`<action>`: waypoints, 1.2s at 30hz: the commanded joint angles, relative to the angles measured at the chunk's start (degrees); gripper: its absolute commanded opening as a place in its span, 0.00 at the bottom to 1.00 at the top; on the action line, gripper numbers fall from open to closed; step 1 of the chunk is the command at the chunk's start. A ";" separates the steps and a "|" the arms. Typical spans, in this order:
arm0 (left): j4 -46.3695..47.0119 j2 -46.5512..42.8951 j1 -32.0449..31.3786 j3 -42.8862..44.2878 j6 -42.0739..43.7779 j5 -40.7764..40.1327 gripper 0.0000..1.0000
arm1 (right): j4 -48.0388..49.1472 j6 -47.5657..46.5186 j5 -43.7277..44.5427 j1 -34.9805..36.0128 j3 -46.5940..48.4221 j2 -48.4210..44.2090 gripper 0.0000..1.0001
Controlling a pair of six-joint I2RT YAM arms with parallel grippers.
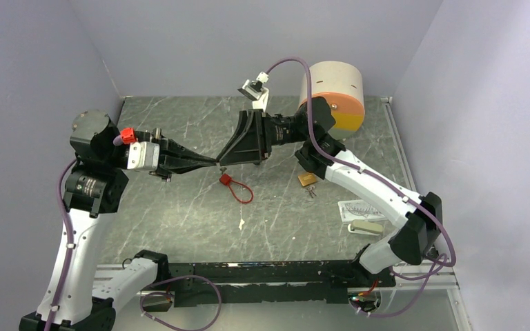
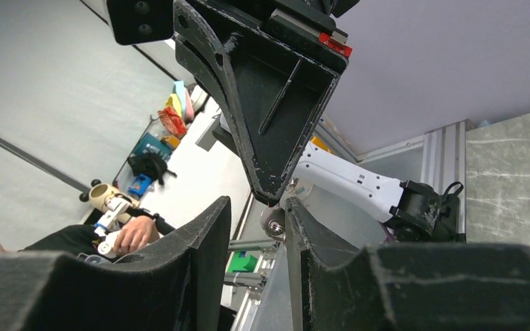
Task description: Unlock with the key
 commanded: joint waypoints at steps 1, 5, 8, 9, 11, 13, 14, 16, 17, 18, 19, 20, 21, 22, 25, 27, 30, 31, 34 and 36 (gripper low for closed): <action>2.00 -0.27 -0.03 -0.32 0.41 0.21 0.03 | 0.41 -0.81 -2.28 0.79 2.76 -0.33 0.37; 1.69 -0.28 -0.02 -0.17 0.95 -0.42 0.03 | -0.53 -1.60 -3.13 1.15 2.89 -0.25 0.38; 1.89 -0.35 -0.03 -0.30 0.96 -0.60 0.02 | 0.31 -1.29 -3.57 1.15 1.86 -0.54 0.39; 1.85 -0.33 -0.01 -0.31 1.02 -0.58 0.03 | 0.99 -0.94 -3.74 1.16 1.40 -0.64 0.39; 1.80 -0.42 -0.03 -0.38 1.00 -0.64 0.02 | 1.13 -0.79 -3.99 1.16 0.85 -0.85 0.40; 2.48 -0.54 -0.03 -0.51 0.62 -0.60 0.02 | 0.50 -1.19 -3.95 1.16 0.56 -0.93 0.42; 3.28 -0.63 -0.03 -0.71 0.03 -0.62 0.02 | 0.02 -1.54 -3.86 1.16 0.49 -0.94 0.44; 4.03 -0.72 -0.03 -0.89 -0.49 -0.58 0.02 | -0.37 -1.90 -3.51 1.16 0.28 -1.03 0.45; 4.08 -0.72 -0.03 -0.86 -0.67 -0.46 0.03 | -0.30 -1.94 -3.45 1.15 0.23 -1.03 0.45; 4.33 -0.72 -0.03 -0.86 -0.88 -0.20 0.02 | -0.44 -1.98 -3.16 1.15 0.22 -1.03 0.45; 4.72 -0.70 -0.03 -0.87 -1.28 0.07 0.02 | -0.61 -2.13 -2.87 1.16 0.22 -1.02 0.45; 5.11 -0.77 -0.01 -1.02 -1.76 0.33 0.03 | -0.75 -2.34 -2.69 1.16 0.28 -1.03 0.45; 5.47 -0.74 -0.03 -1.07 -2.22 0.66 0.03 | -0.88 -2.48 -2.44 1.16 0.38 -0.99 0.45; 5.33 -0.73 0.01 -1.11 -2.26 0.81 0.03 | -0.80 -2.40 -2.25 1.12 0.47 -0.95 0.45; 3.03 -0.76 -0.01 -0.92 -0.57 0.85 0.02 | 0.53 -1.74 -1.94 1.16 0.56 -0.95 0.41; 1.70 -0.64 -0.03 -0.64 0.33 1.12 0.02 | 1.37 -1.21 -1.84 1.16 0.65 -0.82 0.38; 1.09 -0.48 -0.03 -0.68 0.64 1.50 0.03 | 2.52 -0.29 -1.91 1.16 0.75 -0.58 0.36; 0.91 -0.51 -0.03 -0.76 0.77 1.49 0.03 | 2.59 -0.10 -1.85 1.16 0.75 -0.59 0.36; 0.23 -0.50 -0.03 -0.86 1.33 1.54 0.03 | 2.32 -0.29 -1.25 1.15 0.75 -0.66 0.32; -0.51 -0.30 -0.03 -0.68 1.84 1.89 0.02 | 2.09 -0.32 -1.06 1.16 0.76 -0.59 0.31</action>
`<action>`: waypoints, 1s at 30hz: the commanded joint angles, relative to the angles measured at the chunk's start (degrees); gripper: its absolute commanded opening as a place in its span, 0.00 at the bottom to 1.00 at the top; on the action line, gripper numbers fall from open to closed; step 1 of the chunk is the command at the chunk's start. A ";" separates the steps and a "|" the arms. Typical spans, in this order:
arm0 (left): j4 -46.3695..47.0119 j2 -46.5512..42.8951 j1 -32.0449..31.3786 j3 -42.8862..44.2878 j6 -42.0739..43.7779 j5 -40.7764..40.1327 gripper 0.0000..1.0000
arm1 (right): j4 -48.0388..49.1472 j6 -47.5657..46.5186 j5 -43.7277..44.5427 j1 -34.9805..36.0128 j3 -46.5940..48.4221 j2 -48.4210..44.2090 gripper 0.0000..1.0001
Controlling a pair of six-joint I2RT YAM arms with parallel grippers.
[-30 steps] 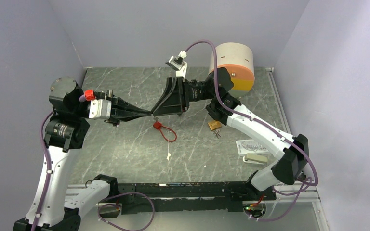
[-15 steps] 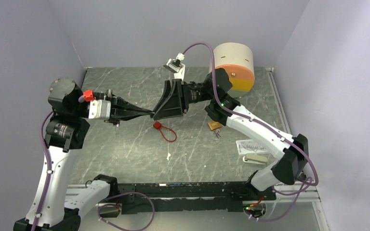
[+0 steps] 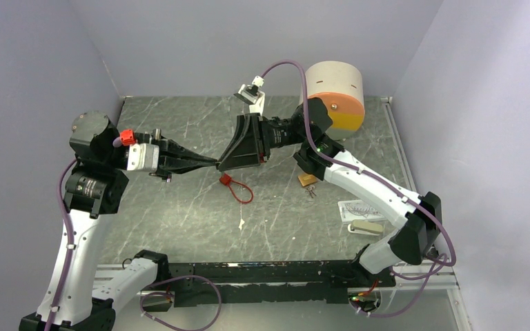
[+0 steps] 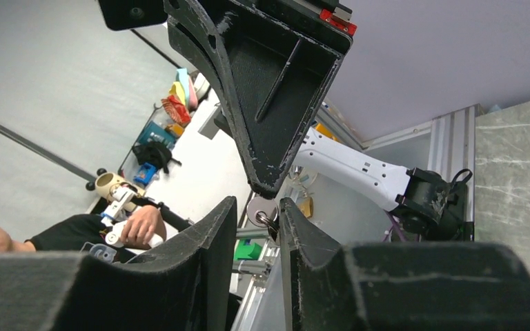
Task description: Unlock with the key
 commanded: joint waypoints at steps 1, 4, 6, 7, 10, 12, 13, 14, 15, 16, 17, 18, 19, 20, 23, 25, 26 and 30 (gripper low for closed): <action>-2.47 0.07 0.03 0.18 2.29 1.76 0.02 | 3.96 0.76 0.53 0.26 0.79 -0.70 0.30; -3.33 0.03 0.03 0.44 3.00 2.01 0.03 | 3.81 1.06 0.72 0.26 0.79 -0.48 0.23; -3.93 -0.04 0.03 0.51 3.66 1.73 0.05 | 4.01 1.30 0.82 0.17 0.71 -0.38 0.17; -4.21 -0.10 0.06 0.59 3.88 1.65 0.06 | 3.82 1.12 0.87 0.17 0.66 -0.37 0.14; -4.60 -0.06 0.03 0.69 3.79 1.43 0.23 | 2.59 -0.14 1.16 0.17 0.55 -0.69 0.04; -4.66 -0.42 0.06 0.74 3.76 0.21 0.39 | 0.83 -2.32 1.73 0.17 0.16 -1.24 0.00; -4.20 -0.86 0.04 0.56 3.38 -0.47 0.45 | -0.60 -3.80 2.23 0.15 -0.02 -1.70 0.00; -3.12 -1.43 0.03 0.18 2.39 -1.80 0.51 | -2.21 -5.80 3.28 0.13 -0.33 -2.19 0.00; -0.56 -2.30 0.03 -0.79 -0.20 -3.61 0.56 | -3.88 -7.84 3.92 0.06 -0.54 -2.74 0.00; 3.97 -3.35 0.03 -2.21 -4.64 -7.06 0.62 | -5.81 -10.25 5.33 0.08 -0.72 -3.38 0.00; 8.37 -4.49 0.03 -4.03 -10.32 -11.65 0.69 | -7.59 -12.96 6.58 0.08 -0.93 -4.16 0.00; 11.49 -5.80 0.03 -5.57 -14.69 -16.09 0.74 | -9.62 -15.83 8.28 0.08 -1.11 -4.97 0.00; 12.60 -6.84 0.05 -6.54 -17.35 -19.54 0.78 | -11.95 -18.92 10.28 0.01 -1.15 -5.77 0.00; 11.78 -7.92 0.04 -7.10 -19.05 -24.13 0.81 | -14.08 -23.04 11.96 -0.08 -0.91 -6.39 0.00; 8.56 -8.89 0.03 -7.26 -34.46 -34.73 0.88 | -20.70 -31.97 18.99 -0.19 -0.31 -8.68 0.00; 4.44 -8.21 0.03 -5.85 -43.10 -41.43 0.91 | -23.11 -37.09 24.12 -0.25 -0.35 -10.44 0.00; 1.99 -7.65 0.03 -4.68 -47.19 -44.57 0.91 | -23.95 -39.55 26.46 -0.19 -0.42 -11.17 0.00; -1.50 -5.50 0.03 -0.98 -65.03 -49.08 0.86 | -24.81 -47.75 36.92 -0.09 -2.65 -14.21 0.00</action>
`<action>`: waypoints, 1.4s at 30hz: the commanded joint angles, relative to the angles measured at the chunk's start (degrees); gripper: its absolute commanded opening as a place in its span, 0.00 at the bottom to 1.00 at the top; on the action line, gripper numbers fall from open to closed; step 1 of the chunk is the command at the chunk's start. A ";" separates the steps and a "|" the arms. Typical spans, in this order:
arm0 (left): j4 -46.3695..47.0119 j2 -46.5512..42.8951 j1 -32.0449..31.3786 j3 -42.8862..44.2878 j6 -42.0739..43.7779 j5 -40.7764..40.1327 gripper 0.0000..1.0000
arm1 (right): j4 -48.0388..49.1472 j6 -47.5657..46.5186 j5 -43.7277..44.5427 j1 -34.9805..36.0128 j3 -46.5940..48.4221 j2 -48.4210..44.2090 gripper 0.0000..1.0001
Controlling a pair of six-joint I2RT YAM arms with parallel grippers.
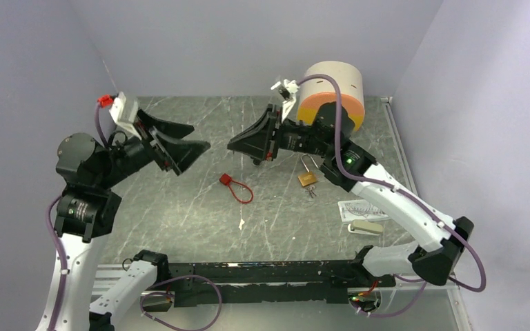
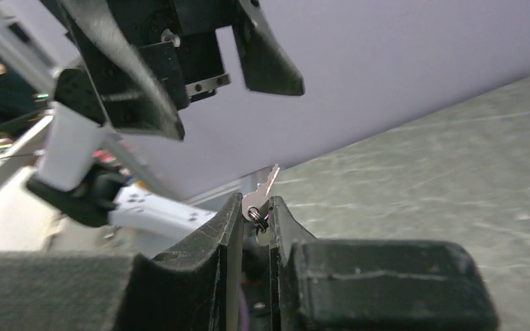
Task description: Unlock with the key
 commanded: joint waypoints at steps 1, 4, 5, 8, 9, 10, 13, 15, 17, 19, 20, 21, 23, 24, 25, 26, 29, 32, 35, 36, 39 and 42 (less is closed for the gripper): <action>-3.84 2.84 0.03 3.95 -28.75 -11.59 0.84 | -1.55 -15.00 15.40 0.09 -2.05 -4.87 0.00; -2.91 3.41 0.03 1.47 -44.64 -14.08 0.79 | 1.30 -20.70 19.45 0.94 -4.53 -6.65 0.00; 0.96 3.61 0.04 -0.86 -48.87 -12.48 0.79 | 1.43 -23.74 20.70 1.75 -4.52 -6.74 0.00; 13.88 5.70 0.03 -5.15 -59.03 -6.74 0.78 | -1.01 -30.14 23.37 3.68 -2.65 -5.53 0.00; 15.42 6.72 0.03 -5.32 -61.47 -5.67 0.77 | -1.56 -31.47 24.17 4.28 -2.21 -5.12 0.00; 14.92 7.80 0.06 -4.68 -62.94 -4.90 0.78 | -1.90 -33.75 25.21 4.82 -1.89 -4.75 0.00; 8.74 11.26 0.03 -1.08 -63.22 -2.58 0.80 | -2.14 -37.19 26.75 6.20 -1.37 -3.77 0.00; 6.61 13.23 0.03 0.13 -63.59 -0.95 0.80 | -2.36 -38.99 27.73 7.05 -0.87 -3.07 0.00; 5.46 14.45 0.03 -0.20 -64.42 -0.10 0.74 | -2.28 -40.09 29.18 7.97 -0.62 -2.60 0.00; 5.24 14.89 0.03 -1.32 -64.86 0.36 0.64 | -2.12 -40.81 30.20 8.46 -0.60 -2.25 0.00; 5.38 14.89 0.03 -1.93 -65.24 0.40 0.58 | -2.26 -40.90 30.85 8.63 -0.54 -2.07 0.00; 6.04 14.81 0.06 -2.59 -65.43 0.66 0.52 | -2.55 -41.03 31.17 8.71 -0.27 -1.81 0.00; 5.35 14.90 0.03 -2.75 -64.83 1.12 0.42 | -3.27 -41.30 31.69 8.76 0.00 -1.54 0.00; 4.18 14.99 0.03 -2.37 -64.06 1.20 0.40 | -3.48 -41.34 31.77 8.84 0.09 -1.42 0.00; 2.94 15.15 0.03 -1.92 -63.13 1.35 0.40 | -3.68 -41.41 31.85 8.90 0.10 -1.32 0.00; 1.98 15.31 -0.11 -1.60 -62.27 1.60 0.40 | -3.91 -41.43 31.85 9.01 0.24 -1.17 0.00; -2.63 15.99 -0.39 0.03 -59.06 1.86 0.42 | -4.59 -41.48 32.12 9.06 0.78 -0.62 0.00; -9.09 17.25 -0.49 2.88 -53.96 1.24 0.43 | -4.56 -41.31 31.76 9.10 0.92 -0.43 0.00; -9.20 17.80 -0.55 3.31 -53.07 1.06 0.40 | -4.60 -41.26 30.92 9.25 1.40 0.00 0.00; -8.66 17.87 -0.58 3.03 -53.33 1.10 0.39 | -4.60 -41.26 30.55 9.28 1.42 0.09 0.00; -7.01 18.14 -0.58 1.96 -54.07 1.74 0.37 | -6.22 -41.33 29.99 9.52 1.42 0.40 0.00; -6.68 18.35 -0.83 1.43 -54.14 1.84 0.37 | -6.88 -41.46 29.84 9.60 1.59 0.70 0.00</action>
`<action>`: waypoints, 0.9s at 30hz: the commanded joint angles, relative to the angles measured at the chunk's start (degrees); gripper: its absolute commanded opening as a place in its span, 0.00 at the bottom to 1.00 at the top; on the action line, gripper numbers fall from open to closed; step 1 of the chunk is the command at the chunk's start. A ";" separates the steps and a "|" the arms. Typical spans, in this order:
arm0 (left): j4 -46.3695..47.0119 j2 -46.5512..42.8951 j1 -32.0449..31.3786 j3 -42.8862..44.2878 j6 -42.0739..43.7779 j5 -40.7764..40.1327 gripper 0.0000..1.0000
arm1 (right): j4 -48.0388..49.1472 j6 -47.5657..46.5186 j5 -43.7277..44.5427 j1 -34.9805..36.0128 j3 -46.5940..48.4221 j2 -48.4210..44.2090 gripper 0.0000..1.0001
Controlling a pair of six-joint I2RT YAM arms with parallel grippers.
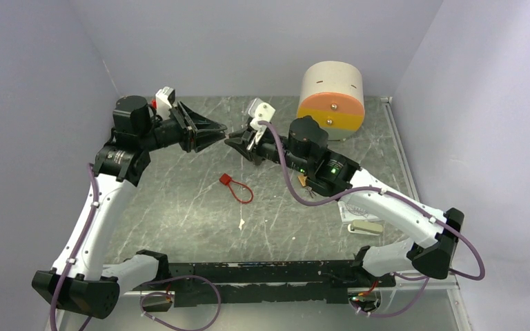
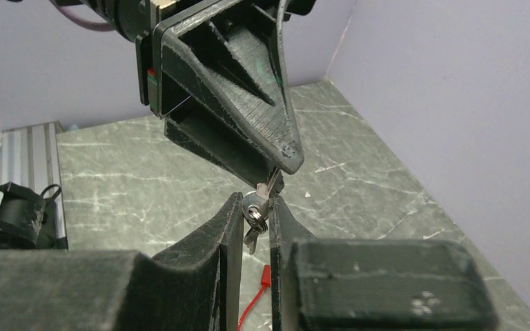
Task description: Unlock with the key
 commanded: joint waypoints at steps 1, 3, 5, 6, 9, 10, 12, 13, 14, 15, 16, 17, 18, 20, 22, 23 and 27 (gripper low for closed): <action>0.67 0.19 -0.57 0.35 1.43 1.04 0.37 | -0.48 -1.09 -1.01 0.56 2.84 0.35 0.00; 0.77 0.26 -0.67 0.26 1.61 1.12 0.31 | -0.67 -0.97 -1.29 0.65 2.84 0.56 0.00; 0.84 0.48 -0.76 0.21 1.78 1.49 0.25 | -0.72 -0.71 -1.37 0.61 2.88 0.63 0.00; 1.07 0.54 -0.88 0.09 1.80 1.61 0.21 | -0.84 -0.61 -1.47 0.61 2.97 0.71 0.00; 2.72 0.30 -1.31 -0.45 1.54 1.77 0.06 | -2.52 0.62 -1.12 0.66 4.42 1.72 0.00; 3.40 0.13 -1.39 -0.66 1.54 1.73 0.03 | -3.31 1.04 -0.91 0.58 5.26 2.17 0.00; 4.96 -0.34 -1.54 -1.32 1.51 1.27 0.03 | -3.63 2.18 -0.72 0.65 5.78 2.34 0.00; 6.35 -0.71 -1.55 -1.92 1.61 1.13 0.02 | -3.28 3.07 -0.52 0.59 5.64 2.26 0.00; 8.07 -1.15 -1.55 -2.63 1.81 0.70 0.03 | -3.10 4.32 -0.28 0.61 5.57 2.26 0.00; 9.44 -1.71 -1.56 -3.41 2.28 0.15 0.02 | -3.24 5.55 0.02 0.65 5.80 2.30 0.07; 11.00 -2.24 -1.63 -4.03 3.15 -0.41 0.03 | -3.37 6.87 0.40 0.63 5.97 2.23 0.22; 12.91 -2.74 -1.61 -4.67 4.59 -0.83 0.02 | -3.25 7.93 0.15 0.49 5.73 2.03 0.38; 15.11 -3.54 -1.63 -5.25 6.17 -1.04 0.02 | -2.82 10.42 -0.72 0.13 5.37 1.49 0.52; 18.52 -4.55 -1.62 -6.01 9.81 -1.49 0.03 | -1.54 15.68 -5.18 -1.67 4.69 0.38 0.69; 21.95 -5.25 -1.62 -6.06 14.96 -0.57 0.03 | 0.73 22.72 -12.08 -4.70 3.50 -0.84 0.72; 22.47 -5.48 -1.64 -5.78 17.47 0.02 0.03 | 3.33 26.52 -15.54 -6.38 2.05 -1.81 0.73; 25.42 -7.02 -1.64 -5.58 27.00 3.18 0.02 | 21.15 46.32 -26.97 -12.20 -5.49 -5.44 0.74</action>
